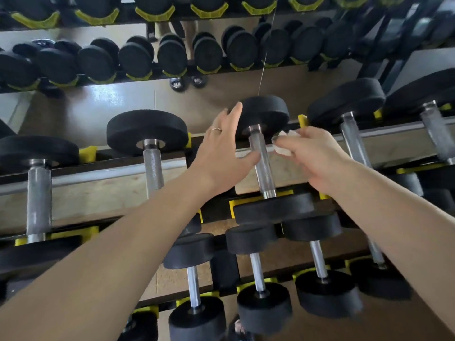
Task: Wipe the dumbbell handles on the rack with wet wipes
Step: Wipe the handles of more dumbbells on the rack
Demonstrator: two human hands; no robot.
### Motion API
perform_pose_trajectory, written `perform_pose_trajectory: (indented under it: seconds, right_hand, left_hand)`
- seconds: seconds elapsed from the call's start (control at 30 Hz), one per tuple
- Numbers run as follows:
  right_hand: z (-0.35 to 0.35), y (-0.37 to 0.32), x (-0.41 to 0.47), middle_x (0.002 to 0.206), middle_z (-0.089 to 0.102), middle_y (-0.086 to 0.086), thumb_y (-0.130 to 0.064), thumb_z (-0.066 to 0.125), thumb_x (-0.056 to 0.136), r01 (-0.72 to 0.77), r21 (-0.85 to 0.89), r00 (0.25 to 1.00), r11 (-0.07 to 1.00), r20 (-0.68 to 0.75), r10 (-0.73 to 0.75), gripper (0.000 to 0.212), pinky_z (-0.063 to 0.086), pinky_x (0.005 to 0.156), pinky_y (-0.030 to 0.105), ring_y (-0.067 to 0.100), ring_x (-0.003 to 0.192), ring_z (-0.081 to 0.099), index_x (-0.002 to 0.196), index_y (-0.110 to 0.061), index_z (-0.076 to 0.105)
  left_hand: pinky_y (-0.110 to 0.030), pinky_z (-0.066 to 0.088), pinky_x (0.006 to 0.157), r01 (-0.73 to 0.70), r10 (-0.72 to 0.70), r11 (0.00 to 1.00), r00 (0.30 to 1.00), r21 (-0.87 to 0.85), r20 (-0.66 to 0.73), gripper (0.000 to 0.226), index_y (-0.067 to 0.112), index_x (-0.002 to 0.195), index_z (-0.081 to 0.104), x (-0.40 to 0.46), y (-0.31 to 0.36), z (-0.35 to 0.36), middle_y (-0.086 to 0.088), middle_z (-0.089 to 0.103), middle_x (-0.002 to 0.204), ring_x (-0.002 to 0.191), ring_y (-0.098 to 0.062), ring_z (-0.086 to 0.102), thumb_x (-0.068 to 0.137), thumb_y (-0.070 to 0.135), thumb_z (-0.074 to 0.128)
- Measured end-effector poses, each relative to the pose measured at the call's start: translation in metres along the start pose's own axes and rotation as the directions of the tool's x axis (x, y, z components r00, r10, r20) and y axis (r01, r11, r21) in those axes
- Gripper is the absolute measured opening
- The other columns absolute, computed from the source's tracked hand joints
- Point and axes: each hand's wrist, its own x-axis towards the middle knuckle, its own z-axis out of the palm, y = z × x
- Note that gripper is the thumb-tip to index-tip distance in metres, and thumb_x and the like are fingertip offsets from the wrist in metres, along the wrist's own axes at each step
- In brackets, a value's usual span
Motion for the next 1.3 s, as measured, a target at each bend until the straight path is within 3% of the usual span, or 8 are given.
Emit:
perform_pose_trajectory:
  seconds: [0.1, 0.17, 0.33, 0.5, 0.67, 0.9, 1.1, 1.3]
  right_hand:
    - [-0.003, 0.009, 0.006, 0.113, 0.068, -0.002, -0.025, 0.077, 0.083, 0.041, 0.000, 0.999, 0.999, -0.007, -0.041, 0.045, 0.050, 0.098, 0.039, 0.018, 0.109, 0.062, 0.125, -0.017, 0.065]
    - [-0.002, 0.012, 0.009, 0.103, 0.070, -0.003, -0.023, 0.073, 0.089, 0.148, -0.085, 0.988, 0.985, -0.033, -0.151, 0.024, 0.049, 0.082, 0.027, 0.014, 0.101, 0.063, 0.112, -0.020, 0.071]
    - [0.003, 0.015, 0.020, 0.084, 0.067, -0.009, -0.023, 0.076, 0.087, 0.394, -0.217, 0.904, 0.893, -0.084, -0.419, 0.017, 0.045, 0.058, 0.006, 0.001, 0.073, 0.062, 0.100, -0.023, 0.064]
    - [0.010, 0.025, 0.037, 0.086, 0.069, -0.006, -0.014, 0.070, 0.091, 0.511, -0.182, 0.856, 0.840, 0.015, -0.517, 0.008, 0.061, 0.073, 0.031, 0.011, 0.079, 0.068, 0.092, -0.021, 0.066]
    - [0.003, 0.033, 0.057, 0.099, 0.069, -0.003, -0.009, 0.070, 0.090, 0.755, -0.299, 0.646, 0.584, 0.180, -0.742, 0.013, 0.052, 0.081, 0.014, 0.005, 0.088, 0.064, 0.102, -0.014, 0.075]
    - [-0.024, 0.050, 0.041, 0.102, 0.068, -0.006, -0.018, 0.068, 0.088, 0.868, -0.279, 0.493, 0.410, 0.581, -0.648, 0.016, 0.054, 0.082, 0.018, 0.002, 0.089, 0.064, 0.102, -0.015, 0.075]
    - [-0.013, 0.019, 0.078, 0.093, 0.065, -0.007, -0.010, 0.072, 0.088, 0.862, -0.260, 0.507, 0.435, 0.453, -0.734, 0.007, 0.052, 0.079, 0.020, 0.002, 0.083, 0.062, 0.093, -0.014, 0.074]
    - [-0.038, 0.045, 0.047, 0.098, 0.066, -0.008, -0.024, 0.063, 0.090, 0.916, -0.218, 0.383, 0.338, 0.729, -0.567, 0.017, 0.055, 0.080, 0.024, 0.002, 0.087, 0.064, 0.102, -0.016, 0.072]
  left_hand:
    - [-0.044, 0.017, 0.125, 0.066, -0.066, 0.997, 0.998, -0.027, -0.021, 0.085, 0.032, 0.161, -0.001, 0.005, 0.002, 0.013, 0.001, -0.002, 0.170, 0.156, -0.023, 0.005, 0.100, 0.043, 0.056]
    - [-0.049, 0.016, 0.125, 0.081, -0.083, 0.996, 0.993, -0.037, -0.081, 0.076, 0.034, 0.161, 0.001, 0.015, -0.001, 0.015, -0.001, 0.000, 0.171, 0.156, -0.025, 0.007, 0.102, 0.050, 0.045]
    - [-0.044, 0.023, 0.122, 0.061, -0.067, 0.997, 0.987, -0.041, -0.144, 0.053, 0.039, 0.157, 0.023, 0.055, -0.002, 0.014, -0.003, 0.027, 0.164, 0.150, -0.023, 0.026, 0.107, 0.051, 0.030]
    - [-0.044, 0.034, 0.109, 0.064, -0.119, 0.980, 0.948, -0.189, -0.294, 0.030, 0.022, 0.131, 0.050, 0.065, 0.002, 0.032, -0.003, 0.048, 0.119, 0.120, -0.023, 0.041, 0.109, 0.037, 0.035]
    - [-0.034, 0.035, 0.100, 0.060, -0.141, 0.964, 0.942, -0.261, -0.305, 0.021, 0.028, 0.121, 0.049, 0.065, 0.001, 0.036, -0.002, 0.046, 0.122, 0.121, -0.022, 0.038, 0.108, 0.039, 0.036]
    - [-0.029, 0.036, 0.098, 0.011, -0.141, 0.943, 0.919, -0.333, -0.369, 0.009, 0.036, 0.111, 0.048, 0.065, 0.002, 0.042, 0.008, 0.047, 0.113, 0.118, -0.020, 0.040, 0.108, 0.037, 0.039]
    - [-0.029, 0.039, 0.096, -0.005, -0.131, 0.941, 0.917, -0.339, -0.377, 0.009, 0.039, 0.111, 0.048, 0.066, 0.001, 0.042, 0.007, 0.047, 0.114, 0.117, -0.022, 0.041, 0.106, 0.038, 0.040]
    - [-0.025, 0.036, 0.097, -0.008, -0.142, 0.920, 0.925, -0.391, -0.352, 0.010, 0.046, 0.109, 0.048, 0.065, -0.001, 0.040, 0.010, 0.046, 0.115, 0.120, -0.020, 0.040, 0.106, 0.039, 0.042]
